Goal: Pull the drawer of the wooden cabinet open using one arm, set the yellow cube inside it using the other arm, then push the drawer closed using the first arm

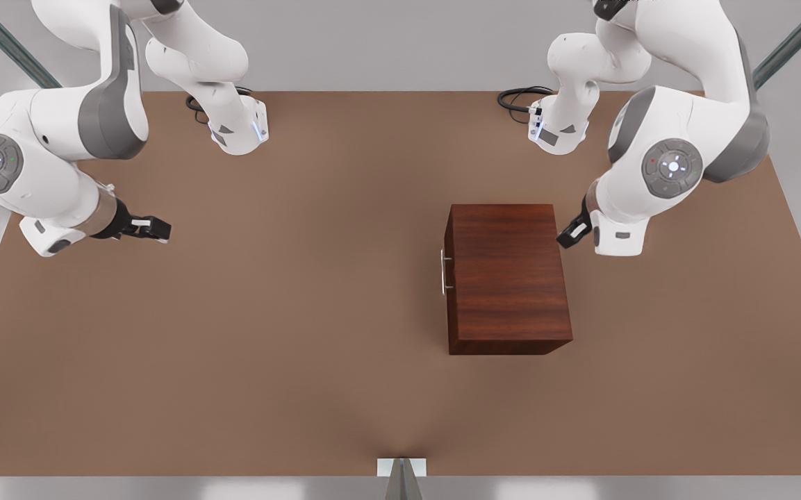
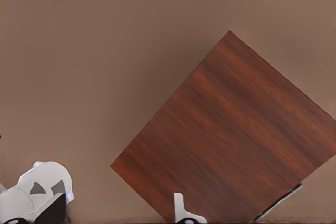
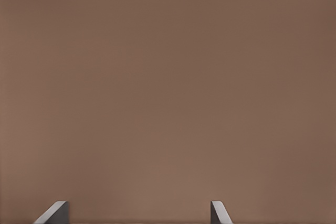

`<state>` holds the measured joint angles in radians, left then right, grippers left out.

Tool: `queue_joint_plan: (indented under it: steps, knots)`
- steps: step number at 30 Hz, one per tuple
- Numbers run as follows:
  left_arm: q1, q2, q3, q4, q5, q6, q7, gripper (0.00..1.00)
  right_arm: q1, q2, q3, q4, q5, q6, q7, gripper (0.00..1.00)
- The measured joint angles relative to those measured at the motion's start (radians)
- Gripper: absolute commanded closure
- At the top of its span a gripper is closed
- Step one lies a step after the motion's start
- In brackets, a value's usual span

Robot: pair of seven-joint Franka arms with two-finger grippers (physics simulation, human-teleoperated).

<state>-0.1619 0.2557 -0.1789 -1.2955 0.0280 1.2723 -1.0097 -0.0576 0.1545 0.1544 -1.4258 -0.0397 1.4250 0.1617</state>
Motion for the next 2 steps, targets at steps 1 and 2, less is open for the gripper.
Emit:
queue_joint_plan:
  steps: [1,2]
  knots:
    - [0.000,0.004,0.000,0.001,0.000,-0.003,0.052,0.00,0.000,-0.001,0.000,-0.001,0.001,0.003,-0.003,0.00]
    - [0.000,0.009,0.000,0.001,0.001,-0.006,0.101,0.00,0.000,-0.001,0.000,-0.002,0.001,0.006,-0.006,0.00]
